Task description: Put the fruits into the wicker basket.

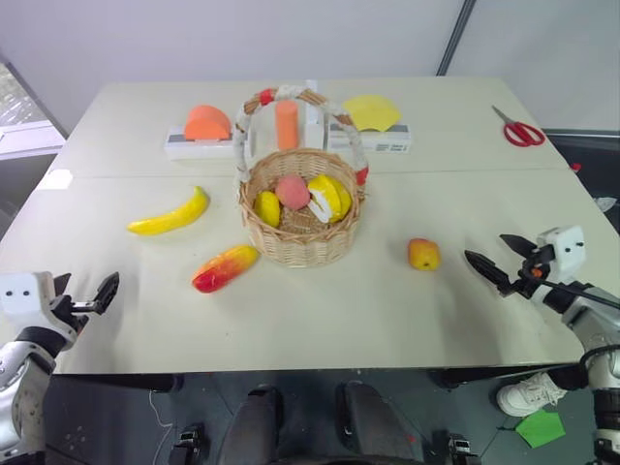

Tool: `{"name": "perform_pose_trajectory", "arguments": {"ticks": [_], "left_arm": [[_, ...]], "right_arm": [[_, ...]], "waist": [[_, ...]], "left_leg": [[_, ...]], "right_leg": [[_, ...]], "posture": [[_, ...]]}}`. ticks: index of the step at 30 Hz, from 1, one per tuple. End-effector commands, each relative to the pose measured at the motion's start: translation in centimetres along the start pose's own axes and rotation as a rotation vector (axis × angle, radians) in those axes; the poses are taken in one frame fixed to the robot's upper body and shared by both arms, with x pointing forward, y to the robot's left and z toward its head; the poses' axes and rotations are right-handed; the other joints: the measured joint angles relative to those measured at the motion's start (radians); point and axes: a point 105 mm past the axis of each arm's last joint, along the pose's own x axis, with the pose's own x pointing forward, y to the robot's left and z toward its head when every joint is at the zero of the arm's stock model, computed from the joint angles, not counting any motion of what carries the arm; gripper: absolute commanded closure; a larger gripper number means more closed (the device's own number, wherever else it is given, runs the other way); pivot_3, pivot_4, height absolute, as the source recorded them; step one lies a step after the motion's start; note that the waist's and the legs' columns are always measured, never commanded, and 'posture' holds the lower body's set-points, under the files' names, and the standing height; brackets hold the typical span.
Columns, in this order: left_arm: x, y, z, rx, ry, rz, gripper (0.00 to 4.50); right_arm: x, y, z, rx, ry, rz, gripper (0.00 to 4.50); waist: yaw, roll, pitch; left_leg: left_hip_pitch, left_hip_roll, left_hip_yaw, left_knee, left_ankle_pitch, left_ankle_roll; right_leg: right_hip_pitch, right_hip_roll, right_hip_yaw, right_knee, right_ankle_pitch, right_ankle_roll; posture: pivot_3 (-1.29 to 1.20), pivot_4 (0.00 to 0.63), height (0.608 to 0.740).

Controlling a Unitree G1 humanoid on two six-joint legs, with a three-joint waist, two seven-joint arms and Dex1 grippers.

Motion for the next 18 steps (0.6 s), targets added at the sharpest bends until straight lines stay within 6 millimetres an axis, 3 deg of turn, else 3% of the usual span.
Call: {"name": "perform_pose_trajectory", "arguments": {"ticks": [1,7,14,18], "left_arm": [[-0.2,0.0,1.0,0.028,-0.029,0.019,0.0],[0.6,-0.6,2.2,0.008,-0.051,-0.005,0.0],[2.6,-3.2,5.4,0.216,-0.054,-0.115,0.0],[4.3,-4.5,6.4,0.473,0.013,-0.194,0.0]], "right_arm": [[0.0,-0.5,1.5,-0.039,-0.052,-0.009,0.02],[0.1,-0.1,3.1,-0.083,-0.078,0.009,0.02],[0.9,4.2,6.8,-0.145,-0.13,0.185,0.02],[0.8,7.5,8.6,-0.163,-0.145,0.32,0.02]], "waist": [[0.001,0.0,0.0],[0.002,0.0,0.0],[0.001,0.0,0.0],[0.002,0.0,0.0]], "left_leg": [[0.0,0.0,0.0,0.0,0.0,0.0],[0.0,0.0,0.0,0.0,0.0,0.0],[0.0,0.0,0.0,0.0,0.0,0.0],[0.0,0.0,0.0,0.0,0.0,0.0]], "right_leg": [[0.0,0.0,0.0,0.0,0.0,0.0],[0.0,0.0,0.0,0.0,0.0,0.0],[0.0,0.0,0.0,0.0,0.0,0.0],[0.0,0.0,0.0,0.0,0.0,0.0]], "posture": [[0.0,0.15,0.74],[0.0,0.15,0.74],[0.0,0.15,0.74],[0.0,0.15,0.74]]}}
